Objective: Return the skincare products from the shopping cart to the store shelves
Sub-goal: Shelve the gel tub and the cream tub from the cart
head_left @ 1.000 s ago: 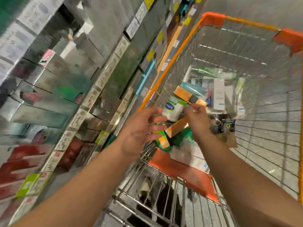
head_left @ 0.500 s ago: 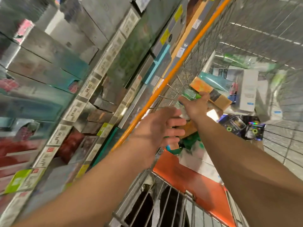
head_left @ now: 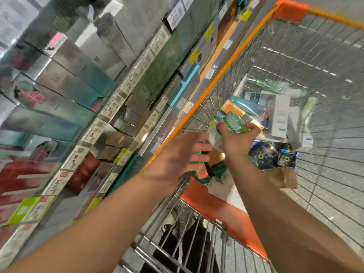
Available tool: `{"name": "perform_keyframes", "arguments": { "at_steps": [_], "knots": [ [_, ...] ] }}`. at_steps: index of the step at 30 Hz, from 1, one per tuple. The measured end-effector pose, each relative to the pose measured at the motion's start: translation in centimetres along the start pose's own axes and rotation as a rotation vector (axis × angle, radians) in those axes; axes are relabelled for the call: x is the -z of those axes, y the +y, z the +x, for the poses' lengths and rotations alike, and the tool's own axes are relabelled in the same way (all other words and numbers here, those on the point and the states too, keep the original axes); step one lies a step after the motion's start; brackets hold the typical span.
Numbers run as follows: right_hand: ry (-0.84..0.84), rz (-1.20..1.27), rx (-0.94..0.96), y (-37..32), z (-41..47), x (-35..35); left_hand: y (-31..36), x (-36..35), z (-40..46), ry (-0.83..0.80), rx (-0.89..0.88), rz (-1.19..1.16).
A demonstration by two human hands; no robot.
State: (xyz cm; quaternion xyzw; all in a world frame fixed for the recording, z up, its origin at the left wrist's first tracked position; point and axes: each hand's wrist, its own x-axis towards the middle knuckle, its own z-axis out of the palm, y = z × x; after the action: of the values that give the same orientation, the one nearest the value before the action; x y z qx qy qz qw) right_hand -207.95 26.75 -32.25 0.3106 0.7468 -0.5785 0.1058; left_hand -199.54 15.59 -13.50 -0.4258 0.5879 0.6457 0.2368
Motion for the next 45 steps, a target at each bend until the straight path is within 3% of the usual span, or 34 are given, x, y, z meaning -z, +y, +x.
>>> {"name": "perform_keyframes", "arguments": {
  "at_steps": [6, 11, 15, 24, 28, 45],
  "knots": [
    [-0.033, 0.096, 0.042, -4.5, -7.3, 5.1, 0.4, 1.2, -4.6, -0.095, -0.213, 0.009],
    [-0.112, 0.176, 0.145, -9.8, -15.7, 8.6, 1.2, 2.1, -9.1, 0.014, -0.405, 0.006],
    [-0.208, 0.271, 0.24, -13.7, -23.1, 10.6, 1.7, 4.1, -13.5, -0.07, -0.532, 0.012],
    [-0.335, 0.209, 0.456, -18.4, -36.3, 12.1, 1.5, 9.1, -22.0, -0.208, -0.692, -0.003],
    [-0.382, 0.138, 0.492, -19.4, -39.6, 12.5, 0.6, 10.4, -24.0, -0.23, -0.689, -0.161],
    [-0.707, 0.035, 0.674, -23.0, -46.6, 15.1, -1.9, 12.3, -35.6, 0.05, -0.931, -0.41]
  ]
}}
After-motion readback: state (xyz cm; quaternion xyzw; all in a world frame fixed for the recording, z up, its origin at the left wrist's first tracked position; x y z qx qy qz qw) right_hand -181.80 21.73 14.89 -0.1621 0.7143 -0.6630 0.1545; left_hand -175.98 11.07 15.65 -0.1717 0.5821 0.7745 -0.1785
